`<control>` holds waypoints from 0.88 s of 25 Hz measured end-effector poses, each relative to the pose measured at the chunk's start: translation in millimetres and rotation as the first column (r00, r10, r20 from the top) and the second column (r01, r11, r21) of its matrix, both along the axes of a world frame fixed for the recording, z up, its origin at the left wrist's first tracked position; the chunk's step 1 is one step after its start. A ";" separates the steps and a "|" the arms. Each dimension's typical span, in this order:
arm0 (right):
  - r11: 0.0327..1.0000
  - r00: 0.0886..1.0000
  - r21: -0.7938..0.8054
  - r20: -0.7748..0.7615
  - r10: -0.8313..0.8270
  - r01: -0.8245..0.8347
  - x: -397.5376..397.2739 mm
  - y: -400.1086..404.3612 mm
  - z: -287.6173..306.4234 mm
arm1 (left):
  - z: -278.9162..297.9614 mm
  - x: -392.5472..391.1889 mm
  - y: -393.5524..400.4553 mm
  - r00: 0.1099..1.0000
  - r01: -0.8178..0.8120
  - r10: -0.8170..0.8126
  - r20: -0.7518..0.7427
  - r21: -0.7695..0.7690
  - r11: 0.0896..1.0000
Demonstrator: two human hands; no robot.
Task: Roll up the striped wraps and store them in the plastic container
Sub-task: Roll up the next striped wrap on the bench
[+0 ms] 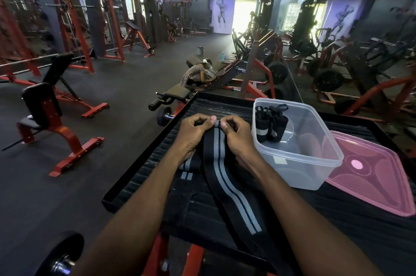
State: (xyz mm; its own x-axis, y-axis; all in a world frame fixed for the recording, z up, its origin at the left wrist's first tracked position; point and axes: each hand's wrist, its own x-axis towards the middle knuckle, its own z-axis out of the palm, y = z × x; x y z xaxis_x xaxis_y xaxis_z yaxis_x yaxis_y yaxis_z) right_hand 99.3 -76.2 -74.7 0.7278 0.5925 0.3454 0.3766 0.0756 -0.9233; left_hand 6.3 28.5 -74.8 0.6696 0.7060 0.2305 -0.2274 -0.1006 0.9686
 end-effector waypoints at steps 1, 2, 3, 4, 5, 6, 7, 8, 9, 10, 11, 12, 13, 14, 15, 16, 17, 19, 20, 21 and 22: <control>1.000 1.000 0.013 -0.011 0.002 -0.002 -1.1 -0.6 -0.5 | -0.1 0.0 -0.6 1.000 -0.024 0.024 -0.011 0.039 0.999; 1.000 0.999 0.015 -0.042 0.007 -0.006 -2.4 -1.3 -0.4 | -0.1 0.0 -1.2 0.999 -0.043 0.044 -0.008 0.080 0.996; 1.000 0.996 0.007 -0.091 0.013 -0.012 -3.0 -2.3 0.2 | 0.0 -0.6 -1.8 0.998 -0.059 0.059 0.000 0.110 0.992; 1.000 0.991 -0.018 -0.135 0.015 -0.017 -2.9 -3.2 0.9 | 0.0 -1.2 -2.4 0.998 -0.067 0.065 0.013 0.122 0.990; 0.999 0.989 -0.050 -0.150 0.013 -0.021 -2.5 -4.4 1.7 | -0.2 -2.0 -2.4 0.997 -0.070 0.068 0.022 0.122 0.990; 0.996 0.990 -0.084 -0.137 0.012 -0.024 -1.8 -5.7 1.6 | -0.8 -2.4 -1.8 0.998 -0.065 0.062 0.028 0.118 0.991; 0.995 0.994 -0.103 -0.106 0.010 -0.021 -1.1 -6.3 1.8 | -1.4 -2.5 -1.3 0.998 -0.051 0.048 0.035 0.110 0.993; 0.995 0.997 -0.100 -0.074 0.005 -0.013 -1.1 -6.8 2.3 | -2.5 -2.7 -0.4 0.999 -0.030 0.026 0.045 0.088 0.996; 0.996 0.999 -0.085 -0.050 0.001 -0.005 -1.4 -6.8 2.5 | -3.3 -2.8 -0.4 0.999 -0.006 0.003 0.049 0.051 0.999; 0.998 1.000 -0.070 -0.030 -0.002 0.000 -2.2 -6.7 2.6 | -3.3 -3.2 -0.8 0.999 0.017 -0.017 0.044 0.012 1.000; 0.998 1.000 -0.060 -0.014 -0.005 0.004 -3.2 -6.7 2.6 | -2.9 -3.3 -1.2 1.000 0.011 -0.011 0.014 -0.004 1.000; 0.998 1.000 -0.056 -0.006 -0.006 0.006 -3.9 -6.9 2.8 | -3.2 -3.0 -1.3 0.999 -0.011 0.012 -0.036 0.020 1.000; 0.999 1.000 -0.054 -0.005 -0.007 0.006 -4.5 -7.4 3.3 | -3.7 -2.7 -1.7 0.996 -0.038 0.044 -0.077 0.071 0.997; 0.998 1.000 -0.056 -0.012 -0.003 0.002 -4.8 -7.3 3.9 | -3.9 -2.1 -2.0 0.994 -0.060 0.070 -0.088 0.119 0.991; 0.998 0.999 -0.064 -0.032 0.006 -0.008 -5.1 -7.9 4.5 | -3.9 -1.8 -1.7 0.993 -0.073 0.085 -0.076 0.147 0.986; 0.996 0.998 -0.083 -0.062 0.017 -0.022 -5.2 -8.3 5.4 | -3.7 -1.9 -1.2 0.995 -0.082 0.090 -0.048 0.155 0.984; 0.993 0.995 -0.109 -0.093 0.028 -0.038 -5.1 -8.5 6.7 | -2.5 -3.0 -1.4 0.996 -0.081 0.085 -0.018 0.158 0.984; 0.986 0.991 -0.157 -0.126 0.045 -0.065 -4.2 -9.4 6.4 | -1.7 -4.4 -2.4 0.997 -0.078 0.076 0.020 0.171 0.982; 0.986 0.992 -0.152 -0.120 0.045 -0.063 -4.5 -10.1 6.4 | -2.3 -4.2 -2.2 0.997 -0.073 0.069 0.027 0.174 0.982; 0.991 0.993 -0.127 -0.109 0.037 -0.051 -5.9 -11.1 7.5 | -3.2 -3.8 -2.2 0.998 -0.056 0.051 0.036 0.164 0.985; 0.995 0.994 -0.091 -0.104 0.030 -0.039 -6.7 -10.9 8.1 | -3.6 -4.0 -2.6 0.999 -0.034 0.029 0.041 0.140 0.990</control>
